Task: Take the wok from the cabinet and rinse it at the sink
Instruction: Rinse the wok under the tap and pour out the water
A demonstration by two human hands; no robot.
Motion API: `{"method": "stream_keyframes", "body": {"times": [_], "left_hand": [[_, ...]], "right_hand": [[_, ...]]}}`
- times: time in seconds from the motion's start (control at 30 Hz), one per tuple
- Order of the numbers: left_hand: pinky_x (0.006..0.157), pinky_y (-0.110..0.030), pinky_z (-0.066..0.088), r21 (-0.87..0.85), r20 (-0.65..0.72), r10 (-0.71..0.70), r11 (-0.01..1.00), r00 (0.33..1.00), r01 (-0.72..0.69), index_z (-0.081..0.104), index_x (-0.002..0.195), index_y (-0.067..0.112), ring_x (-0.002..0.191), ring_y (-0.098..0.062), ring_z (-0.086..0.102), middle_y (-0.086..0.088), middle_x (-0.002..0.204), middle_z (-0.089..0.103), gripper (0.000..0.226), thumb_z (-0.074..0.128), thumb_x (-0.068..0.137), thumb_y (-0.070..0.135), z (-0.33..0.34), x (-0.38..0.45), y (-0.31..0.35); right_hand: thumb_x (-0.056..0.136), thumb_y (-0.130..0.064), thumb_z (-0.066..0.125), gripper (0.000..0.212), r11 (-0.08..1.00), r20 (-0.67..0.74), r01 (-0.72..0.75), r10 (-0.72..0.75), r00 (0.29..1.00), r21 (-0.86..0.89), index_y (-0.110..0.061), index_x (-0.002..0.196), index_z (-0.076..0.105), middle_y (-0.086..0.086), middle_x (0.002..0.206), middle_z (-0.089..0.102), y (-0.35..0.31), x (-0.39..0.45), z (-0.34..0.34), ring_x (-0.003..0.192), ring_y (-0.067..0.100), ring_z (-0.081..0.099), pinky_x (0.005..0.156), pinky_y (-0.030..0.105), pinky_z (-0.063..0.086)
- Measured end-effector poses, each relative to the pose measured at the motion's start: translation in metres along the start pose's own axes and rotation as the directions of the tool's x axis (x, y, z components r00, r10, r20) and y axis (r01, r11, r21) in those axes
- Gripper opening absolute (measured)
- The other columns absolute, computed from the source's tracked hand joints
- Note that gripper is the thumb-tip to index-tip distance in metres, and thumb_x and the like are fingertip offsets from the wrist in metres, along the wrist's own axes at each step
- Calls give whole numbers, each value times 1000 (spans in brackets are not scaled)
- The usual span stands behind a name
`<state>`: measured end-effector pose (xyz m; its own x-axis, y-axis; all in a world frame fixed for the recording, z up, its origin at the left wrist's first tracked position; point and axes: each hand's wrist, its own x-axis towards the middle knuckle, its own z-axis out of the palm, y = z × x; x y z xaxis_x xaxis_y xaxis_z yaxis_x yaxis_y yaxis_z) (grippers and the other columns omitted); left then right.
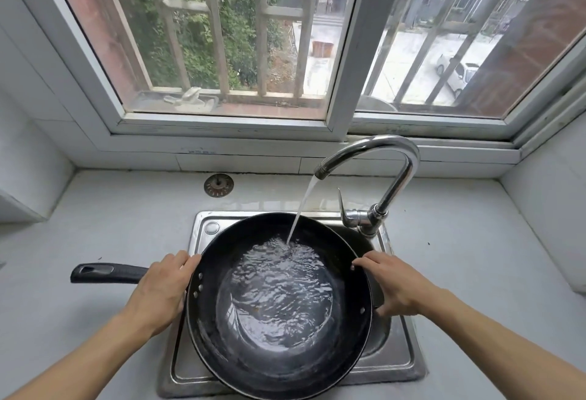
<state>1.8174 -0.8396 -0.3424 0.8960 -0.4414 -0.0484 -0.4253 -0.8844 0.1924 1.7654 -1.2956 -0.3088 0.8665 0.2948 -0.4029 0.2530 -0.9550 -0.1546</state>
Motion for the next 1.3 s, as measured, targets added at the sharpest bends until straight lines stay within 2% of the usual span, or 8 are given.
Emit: {"method": "stream_keyframes", "body": {"times": [0.27, 0.4, 0.57, 0.73, 0.8, 1.0, 1.17, 1.3], "left_hand": [[61, -34, 53, -87, 51, 45, 995, 998, -40, 53, 116, 27, 81, -18, 56, 9, 97, 49, 58, 78, 67, 9, 6, -9, -25], [56, -33, 51, -76, 48, 83, 994, 995, -79, 51, 103, 27, 82, -17, 53, 9, 95, 47, 55, 75, 63, -1, 13, -11, -36], [57, -35, 49, -10, 12, 160, 987, 987, -160, 51, 94, 22, 78, -21, 52, 5, 91, 48, 50, 73, 59, -7, 24, -9, -39], [54, -39, 47, 116, -62, 191, 976, 980, -183, 56, 98, 16, 73, -30, 54, -4, 88, 55, 40, 66, 63, -3, 34, -12, -50], [53, -40, 46, 155, -93, 211, 968, 973, -195, 55, 96, 15, 72, -30, 53, -6, 87, 55, 28, 53, 70, 5, 38, -13, -52], [52, -42, 46, 226, -163, 306, 937, 938, -266, 53, 90, 13, 68, -32, 53, -9, 82, 56, 14, 54, 79, 22, 44, -11, -60], [57, -40, 49, 216, -270, 348, 931, 898, -295, 58, 93, 10, 71, -30, 56, -9, 86, 61, 22, 41, 81, 4, 33, -19, -58], [71, -34, 44, 211, -258, 378, 920, 889, -329, 60, 98, 8, 75, -28, 57, -9, 92, 62, 28, 44, 78, -5, 18, -20, -64]], "right_hand": [[66, -52, 77, 92, 995, -132, 57, -67, 989, -77, -25, 144, 36, -5, 148, 39, 0, -17, 10, 139, 16, 32, 116, 23, 18], [49, -25, 90, 77, 978, -356, 78, -143, 923, -191, -15, 119, 60, 6, 121, 60, -7, -31, 18, 116, 25, 53, 100, 33, 46], [54, -2, 88, 56, 979, -557, 83, -175, 812, -187, -10, 105, 65, 8, 114, 54, -11, -31, 20, 104, 26, 54, 83, 31, 51], [75, 4, 60, 27, 960, -554, 116, -244, 796, -255, -6, 100, 66, 13, 113, 58, -11, -43, 17, 104, 30, 57, 80, 36, 56], [81, 1, 41, 36, 951, -574, 134, -278, 770, -280, -5, 104, 68, 13, 115, 58, -15, -43, 16, 106, 30, 56, 82, 36, 55], [83, 3, 32, 42, 916, -513, 206, -368, 775, -345, -8, 100, 69, 9, 111, 63, -12, -39, 8, 102, 29, 59, 80, 35, 55], [77, 4, 39, 41, 911, -451, 261, -389, 803, -321, -12, 99, 71, 6, 104, 64, -17, -43, -8, 89, 23, 62, 70, 25, 50], [65, 9, 75, 49, 940, -390, 272, -333, 858, -203, -19, 105, 66, 4, 111, 61, -4, -42, -13, 86, 19, 62, 65, 24, 52]]}}
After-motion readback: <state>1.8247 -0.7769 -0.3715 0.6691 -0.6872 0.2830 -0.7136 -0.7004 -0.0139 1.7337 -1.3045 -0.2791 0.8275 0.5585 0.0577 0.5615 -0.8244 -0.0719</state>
